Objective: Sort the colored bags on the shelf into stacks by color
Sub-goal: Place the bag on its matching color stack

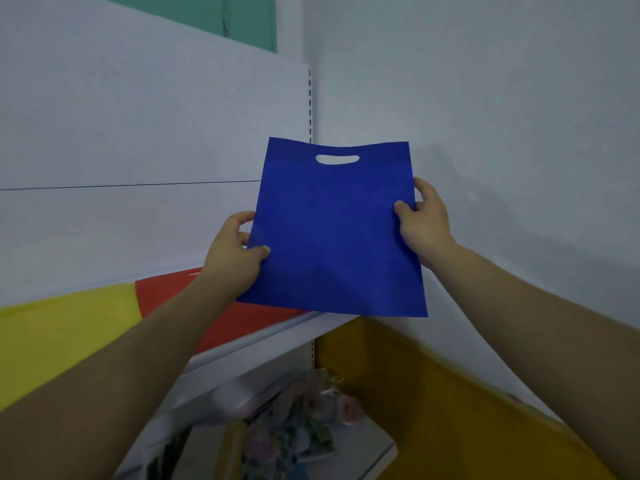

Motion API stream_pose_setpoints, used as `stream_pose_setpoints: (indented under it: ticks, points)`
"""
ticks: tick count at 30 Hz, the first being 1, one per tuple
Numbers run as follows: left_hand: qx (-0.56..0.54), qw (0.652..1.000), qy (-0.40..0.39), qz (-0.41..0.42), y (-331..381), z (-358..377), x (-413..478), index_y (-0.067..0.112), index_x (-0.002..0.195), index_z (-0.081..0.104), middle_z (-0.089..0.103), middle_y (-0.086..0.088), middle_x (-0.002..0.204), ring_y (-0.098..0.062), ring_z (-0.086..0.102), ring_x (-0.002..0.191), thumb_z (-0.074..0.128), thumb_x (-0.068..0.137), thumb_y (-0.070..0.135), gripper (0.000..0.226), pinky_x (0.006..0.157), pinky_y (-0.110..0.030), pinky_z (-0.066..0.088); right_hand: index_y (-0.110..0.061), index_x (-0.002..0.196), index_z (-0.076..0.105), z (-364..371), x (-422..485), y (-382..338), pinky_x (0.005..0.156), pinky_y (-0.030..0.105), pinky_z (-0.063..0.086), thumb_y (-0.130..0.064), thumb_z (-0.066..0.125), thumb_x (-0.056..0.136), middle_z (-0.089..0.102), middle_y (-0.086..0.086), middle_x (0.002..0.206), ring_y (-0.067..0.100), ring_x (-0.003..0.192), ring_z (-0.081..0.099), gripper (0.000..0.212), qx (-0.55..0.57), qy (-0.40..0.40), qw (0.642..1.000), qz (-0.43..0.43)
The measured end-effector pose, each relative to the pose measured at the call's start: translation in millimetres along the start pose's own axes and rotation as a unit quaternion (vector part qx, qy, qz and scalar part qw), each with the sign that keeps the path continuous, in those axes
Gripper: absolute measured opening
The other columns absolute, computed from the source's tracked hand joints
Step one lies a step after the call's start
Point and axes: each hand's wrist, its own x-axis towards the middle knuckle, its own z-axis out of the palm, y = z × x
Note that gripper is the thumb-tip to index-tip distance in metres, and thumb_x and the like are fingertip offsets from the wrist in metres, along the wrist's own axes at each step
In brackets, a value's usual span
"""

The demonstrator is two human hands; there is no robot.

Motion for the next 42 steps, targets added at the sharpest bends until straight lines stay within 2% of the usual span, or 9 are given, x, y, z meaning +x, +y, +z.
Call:
stream_pose_setpoints:
  ticks: [6,10,13,20,23,26,31,37,42]
  points:
    - [0.014,0.995,0.079,-0.061,-12,31,21,0.021,0.133,0.039,0.060,0.003,0.091,-0.020,0.064,0.084,0.053,0.090,0.001,0.049,0.078,-0.040,0.054,-0.030,0.141,0.036,38,75,46,0.076,0.031,0.055,-0.017,0.048,0.097,0.062,-0.001,0.113,0.016,0.093,0.063,0.047,0.003,-0.118,0.993,-0.013]
    - [0.040,0.989,0.101,-0.099,-16,62,32,0.015,0.134,0.039,0.059,0.002,0.087,-0.024,0.062,0.082,0.053,0.090,0.000,0.048,0.078,-0.038,0.052,-0.028,0.142,0.036,49,109,75,0.067,0.022,0.049,-0.016,0.046,0.097,0.059,-0.005,0.103,0.009,0.082,0.059,0.047,-0.031,-0.189,0.981,-0.025]
    - [0.078,0.986,0.083,-0.125,-19,80,39,0.012,0.134,0.039,0.060,0.000,0.091,-0.025,0.062,0.084,0.055,0.090,0.000,0.048,0.078,-0.036,0.050,-0.025,0.143,0.036,55,127,92,0.066,0.022,0.047,-0.016,0.046,0.097,0.057,-0.006,0.100,0.010,0.079,0.057,0.047,-0.065,-0.233,0.970,-0.027]
    - [0.189,0.970,0.035,-0.147,-27,102,54,0.010,0.137,0.038,0.059,-0.004,0.103,-0.021,0.058,0.088,0.060,0.088,0.009,0.054,0.071,-0.026,0.043,-0.022,0.148,0.029,64,153,123,0.083,0.030,0.044,-0.019,0.045,0.097,0.058,0.006,0.121,0.021,0.093,0.053,0.053,-0.227,-0.283,0.930,-0.059]
    - [0.258,0.956,0.005,-0.136,-32,109,57,0.011,0.143,0.032,0.057,-0.009,0.120,-0.023,0.056,0.102,0.061,0.089,0.020,0.062,0.080,-0.026,0.041,-0.020,0.150,0.022,70,161,131,0.087,0.032,0.042,-0.020,0.044,0.097,0.053,0.011,0.131,0.027,0.106,0.054,0.057,-0.289,-0.298,0.906,-0.084]
    - [0.348,0.930,-0.020,-0.120,-35,115,55,0.014,0.140,0.040,0.050,-0.008,0.135,-0.023,0.049,0.121,0.058,0.091,0.029,0.054,0.095,-0.026,0.037,-0.017,0.149,0.023,76,164,137,0.082,0.033,0.043,-0.019,0.045,0.096,0.054,0.013,0.124,0.028,0.102,0.055,0.057,-0.356,-0.320,0.871,-0.108]
    - [0.438,0.883,-0.090,-0.142,-34,119,55,0.018,0.130,0.052,0.054,-0.005,0.131,-0.023,0.052,0.116,0.051,0.091,0.049,0.050,0.097,-0.030,0.040,-0.016,0.143,0.033,84,159,144,0.097,0.037,0.042,-0.032,0.049,0.095,0.035,0.012,0.140,0.030,0.121,0.046,0.053,-0.477,-0.363,0.785,-0.157]
    - [0.470,0.857,-0.141,-0.157,-28,126,53,0.020,0.135,0.047,0.050,-0.003,0.137,-0.022,0.049,0.121,0.040,0.083,0.070,0.072,0.103,-0.035,0.038,-0.018,0.144,0.038,83,150,142,0.111,0.035,0.026,-0.055,0.038,0.096,0.033,0.002,0.152,0.022,0.137,0.034,0.061,-0.472,-0.486,0.729,-0.098]
    - [0.453,0.860,-0.177,-0.151,-22,129,45,0.025,0.143,0.035,0.032,-0.002,0.151,-0.021,0.034,0.136,0.043,0.073,0.079,0.090,0.111,-0.039,0.029,-0.019,0.142,0.041,81,148,147,0.109,0.034,0.028,-0.056,0.038,0.096,0.036,0.001,0.151,0.021,0.135,0.036,0.059,-0.461,-0.505,0.725,-0.085]
